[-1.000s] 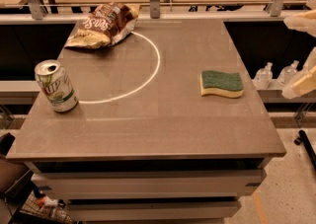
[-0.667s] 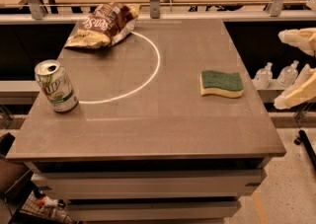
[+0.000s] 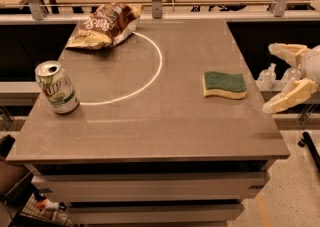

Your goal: Move sponge near brown chip bag

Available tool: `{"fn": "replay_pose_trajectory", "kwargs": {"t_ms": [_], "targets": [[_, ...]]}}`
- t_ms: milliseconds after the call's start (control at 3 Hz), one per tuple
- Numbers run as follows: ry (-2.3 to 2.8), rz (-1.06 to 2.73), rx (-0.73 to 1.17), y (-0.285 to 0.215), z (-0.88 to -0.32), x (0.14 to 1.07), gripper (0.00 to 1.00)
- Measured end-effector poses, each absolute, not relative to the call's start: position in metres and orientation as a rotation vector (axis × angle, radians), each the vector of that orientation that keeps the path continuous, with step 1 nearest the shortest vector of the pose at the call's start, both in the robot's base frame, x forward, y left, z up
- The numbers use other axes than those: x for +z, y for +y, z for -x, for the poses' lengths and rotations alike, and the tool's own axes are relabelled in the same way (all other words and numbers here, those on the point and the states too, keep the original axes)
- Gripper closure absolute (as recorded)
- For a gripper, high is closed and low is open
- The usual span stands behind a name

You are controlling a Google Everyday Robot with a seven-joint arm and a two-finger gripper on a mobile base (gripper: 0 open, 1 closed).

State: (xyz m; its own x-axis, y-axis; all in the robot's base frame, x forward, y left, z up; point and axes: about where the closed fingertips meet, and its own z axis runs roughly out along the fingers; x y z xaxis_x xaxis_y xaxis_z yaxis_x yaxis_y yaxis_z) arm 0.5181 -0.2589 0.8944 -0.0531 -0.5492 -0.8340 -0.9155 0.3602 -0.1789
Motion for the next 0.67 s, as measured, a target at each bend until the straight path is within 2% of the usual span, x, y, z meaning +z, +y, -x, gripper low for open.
{"fn": "replay_pose_trajectory", "kwargs": {"t_ms": [667], "targets": [[1.667,1.328,0.621,-0.237,-0.553,0.871,0.0]]}}
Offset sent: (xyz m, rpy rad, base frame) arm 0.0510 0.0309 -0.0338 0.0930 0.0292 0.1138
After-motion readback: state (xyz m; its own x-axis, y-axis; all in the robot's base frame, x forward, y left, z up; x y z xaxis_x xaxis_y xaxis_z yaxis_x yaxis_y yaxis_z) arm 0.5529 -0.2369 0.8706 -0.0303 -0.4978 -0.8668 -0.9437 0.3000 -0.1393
